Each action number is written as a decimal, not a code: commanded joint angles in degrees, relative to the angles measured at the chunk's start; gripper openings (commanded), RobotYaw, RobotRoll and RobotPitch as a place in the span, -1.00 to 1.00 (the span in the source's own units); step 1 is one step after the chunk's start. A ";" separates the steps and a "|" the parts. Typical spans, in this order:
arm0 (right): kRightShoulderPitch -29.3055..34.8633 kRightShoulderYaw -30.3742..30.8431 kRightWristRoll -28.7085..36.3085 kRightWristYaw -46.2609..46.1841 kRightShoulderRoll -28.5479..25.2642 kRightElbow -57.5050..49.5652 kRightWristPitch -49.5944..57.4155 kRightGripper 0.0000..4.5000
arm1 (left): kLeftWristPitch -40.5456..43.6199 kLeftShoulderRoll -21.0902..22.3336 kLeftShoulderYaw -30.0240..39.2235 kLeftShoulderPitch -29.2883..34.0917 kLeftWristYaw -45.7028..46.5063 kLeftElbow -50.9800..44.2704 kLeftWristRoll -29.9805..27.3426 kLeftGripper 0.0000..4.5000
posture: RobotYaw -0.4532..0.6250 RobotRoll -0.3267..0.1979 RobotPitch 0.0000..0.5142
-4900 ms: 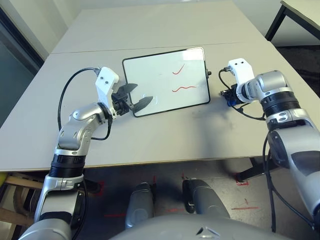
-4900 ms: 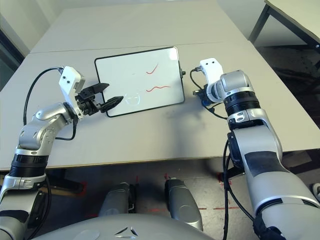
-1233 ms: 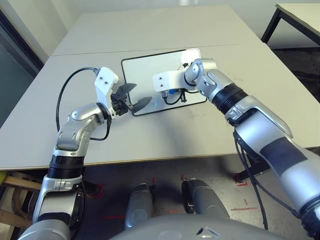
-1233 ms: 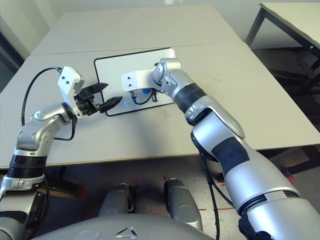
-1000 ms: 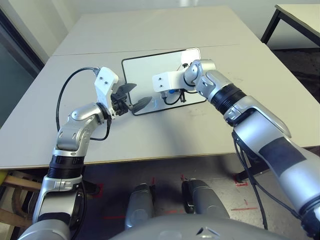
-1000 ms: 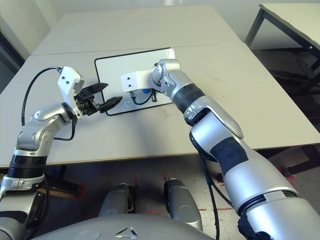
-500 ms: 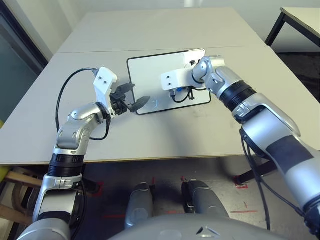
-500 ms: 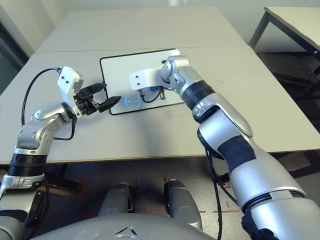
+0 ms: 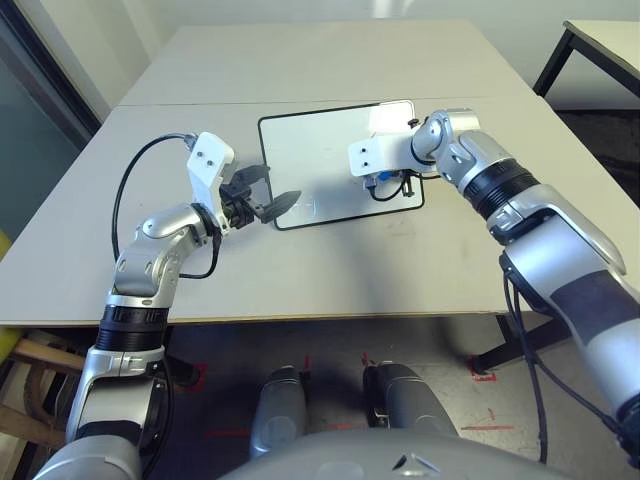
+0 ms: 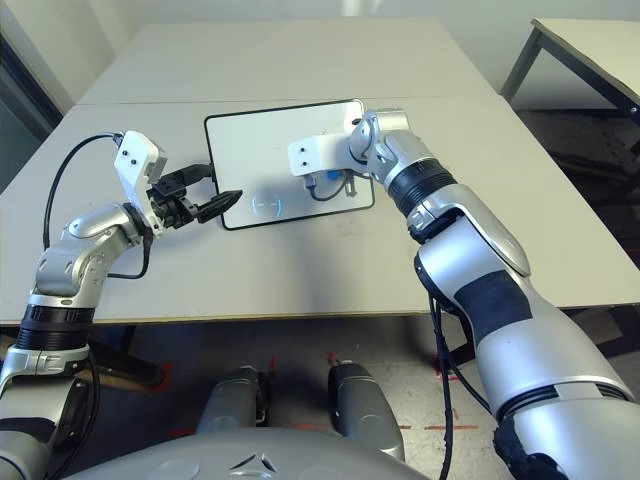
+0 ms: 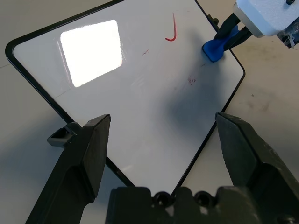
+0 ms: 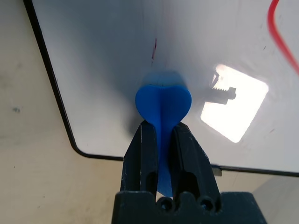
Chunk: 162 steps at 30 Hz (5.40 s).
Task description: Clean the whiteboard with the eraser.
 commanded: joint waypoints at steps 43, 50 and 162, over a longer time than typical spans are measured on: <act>-0.47 -0.57 0.44 0.20 14.12 -1.89 3.68 -0.94 | -0.25 0.28 0.88 0.88 0.27 -0.28 0.52 1.00 | -0.18 0.25 -0.79; -1.29 -0.36 -0.23 -0.62 13.62 0.37 2.47 -0.94 | -0.33 0.23 0.93 0.99 0.32 -0.32 0.51 1.00 | -0.17 0.25 -0.79; -11.01 -2.40 -1.50 -10.79 14.62 18.54 -9.73 -0.94 | 0.35 -0.15 1.53 3.02 2.20 -2.79 0.30 1.00 | -0.08 0.25 -0.68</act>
